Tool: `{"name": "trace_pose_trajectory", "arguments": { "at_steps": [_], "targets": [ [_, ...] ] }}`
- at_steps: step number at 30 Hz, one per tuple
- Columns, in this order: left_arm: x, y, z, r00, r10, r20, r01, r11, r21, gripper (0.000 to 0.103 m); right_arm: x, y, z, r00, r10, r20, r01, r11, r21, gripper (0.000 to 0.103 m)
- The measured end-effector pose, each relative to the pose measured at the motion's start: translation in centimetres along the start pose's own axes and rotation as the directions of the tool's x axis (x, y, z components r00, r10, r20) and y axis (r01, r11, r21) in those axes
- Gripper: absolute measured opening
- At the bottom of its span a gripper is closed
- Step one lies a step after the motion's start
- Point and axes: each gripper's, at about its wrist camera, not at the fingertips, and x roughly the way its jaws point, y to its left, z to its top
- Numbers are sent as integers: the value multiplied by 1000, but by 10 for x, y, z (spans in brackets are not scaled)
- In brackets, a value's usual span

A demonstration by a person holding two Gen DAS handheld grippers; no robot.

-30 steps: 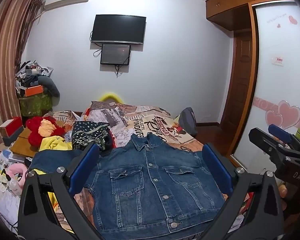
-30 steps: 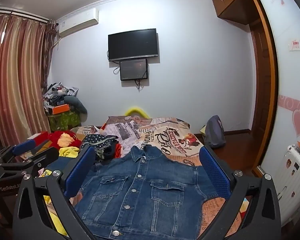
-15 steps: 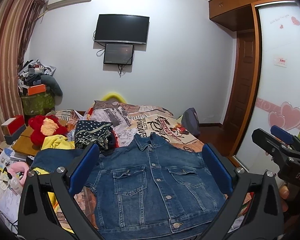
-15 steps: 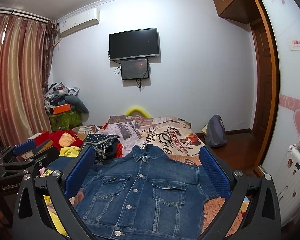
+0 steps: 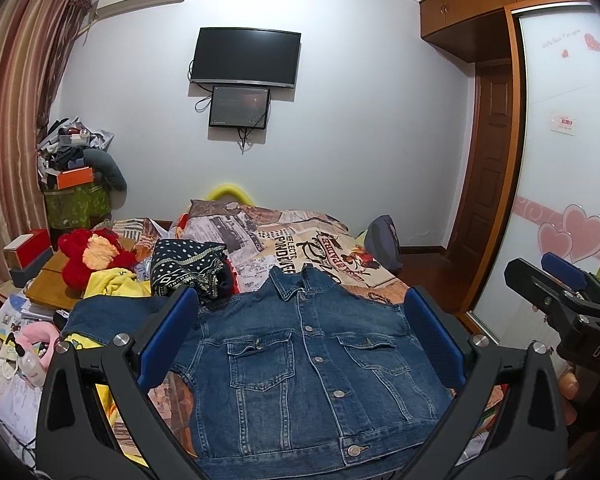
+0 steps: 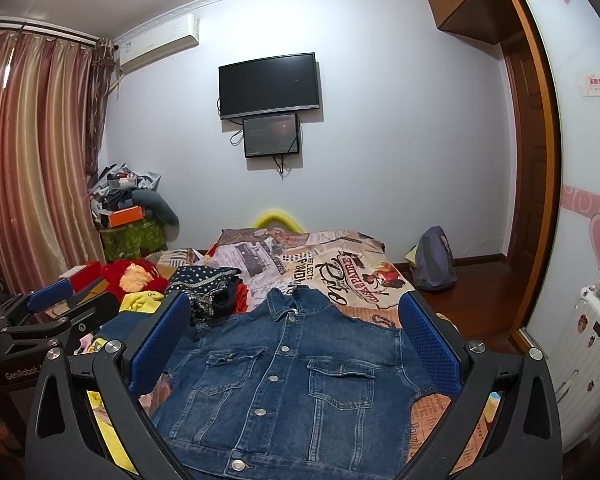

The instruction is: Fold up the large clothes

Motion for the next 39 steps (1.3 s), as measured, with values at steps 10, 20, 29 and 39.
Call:
{"name": "trace_pose_trajectory", "arguments": {
  "at_steps": [10, 20, 29, 39],
  "targets": [
    [1, -1, 0, 1000, -1, -3, 1, 1000, -1, 103, 0, 0, 1, 1000, 0, -2, 0, 1000, 0, 103],
    [3, -2, 0, 1000, -2, -10, 2, 1000, -3, 103, 1, -1, 3, 1000, 1, -10, -1, 1000, -1, 103],
    [9, 3, 2, 1000, 1, -24, -2, 1000, -16, 103, 6, -1, 3, 1000, -1, -22, 0, 1000, -4, 103],
    [21, 13, 3, 999, 18, -45, -19, 999, -32, 103, 26, -2, 0, 998, 2, -61, -2, 1000, -3, 103]
  ]
}}
